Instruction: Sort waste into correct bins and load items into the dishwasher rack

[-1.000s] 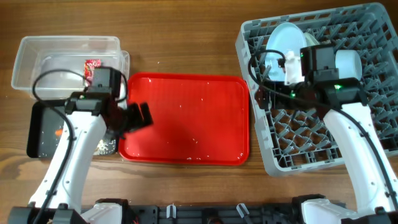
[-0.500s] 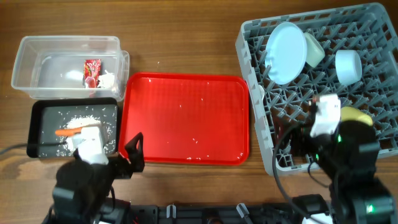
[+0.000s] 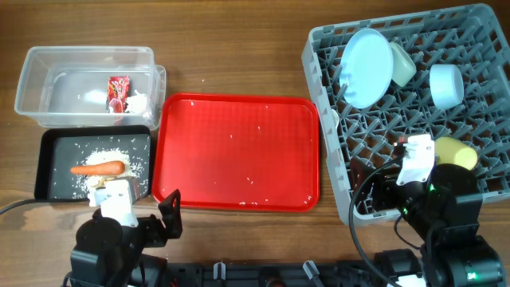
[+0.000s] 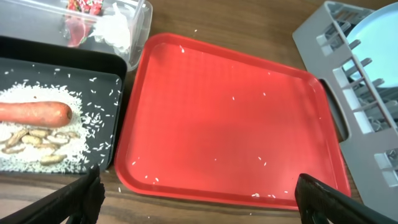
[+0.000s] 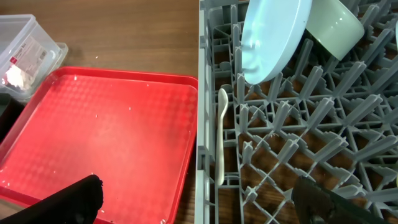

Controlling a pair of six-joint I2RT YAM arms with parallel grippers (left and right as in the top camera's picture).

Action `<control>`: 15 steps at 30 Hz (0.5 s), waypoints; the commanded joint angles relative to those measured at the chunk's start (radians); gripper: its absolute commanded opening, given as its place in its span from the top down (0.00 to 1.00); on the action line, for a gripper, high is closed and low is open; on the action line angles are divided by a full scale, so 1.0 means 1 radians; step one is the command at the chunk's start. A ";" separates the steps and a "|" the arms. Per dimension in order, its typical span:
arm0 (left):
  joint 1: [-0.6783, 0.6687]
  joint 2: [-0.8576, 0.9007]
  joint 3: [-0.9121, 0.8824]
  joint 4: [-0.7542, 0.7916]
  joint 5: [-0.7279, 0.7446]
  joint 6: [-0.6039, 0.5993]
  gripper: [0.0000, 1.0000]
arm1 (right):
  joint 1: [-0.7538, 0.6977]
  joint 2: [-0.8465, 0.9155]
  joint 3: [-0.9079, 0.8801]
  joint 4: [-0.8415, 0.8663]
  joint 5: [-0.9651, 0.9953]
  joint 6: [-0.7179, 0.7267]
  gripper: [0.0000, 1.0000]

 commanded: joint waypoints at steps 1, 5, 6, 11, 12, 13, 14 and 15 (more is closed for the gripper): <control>-0.004 -0.007 -0.005 -0.010 -0.013 0.013 0.00 | -0.003 0.003 -0.011 -0.002 0.014 -0.015 0.00; -0.004 -0.007 -0.005 -0.010 -0.013 0.012 0.00 | -0.003 -0.088 -0.021 -0.001 0.014 -0.016 0.00; -0.004 -0.007 -0.005 -0.010 -0.013 0.013 0.00 | -0.003 -0.134 -0.034 -0.008 0.019 -0.026 0.00; -0.005 -0.007 -0.005 -0.010 -0.013 0.013 0.00 | -0.003 -0.416 -0.236 0.124 0.038 -0.032 0.00; -0.004 -0.007 -0.005 -0.010 -0.013 0.013 0.00 | -0.003 -0.448 -0.276 0.182 0.042 -0.035 0.00; -0.004 -0.007 -0.005 -0.010 -0.013 0.013 0.00 | -0.003 -0.491 -0.348 0.303 0.040 -0.051 0.00; -0.004 -0.007 -0.005 -0.010 -0.013 0.013 0.00 | -0.003 -0.513 -0.414 0.423 0.041 -0.051 0.00; -0.005 -0.007 -0.005 -0.010 -0.013 0.013 0.00 | -0.003 -0.524 -0.473 0.525 0.041 -0.050 0.00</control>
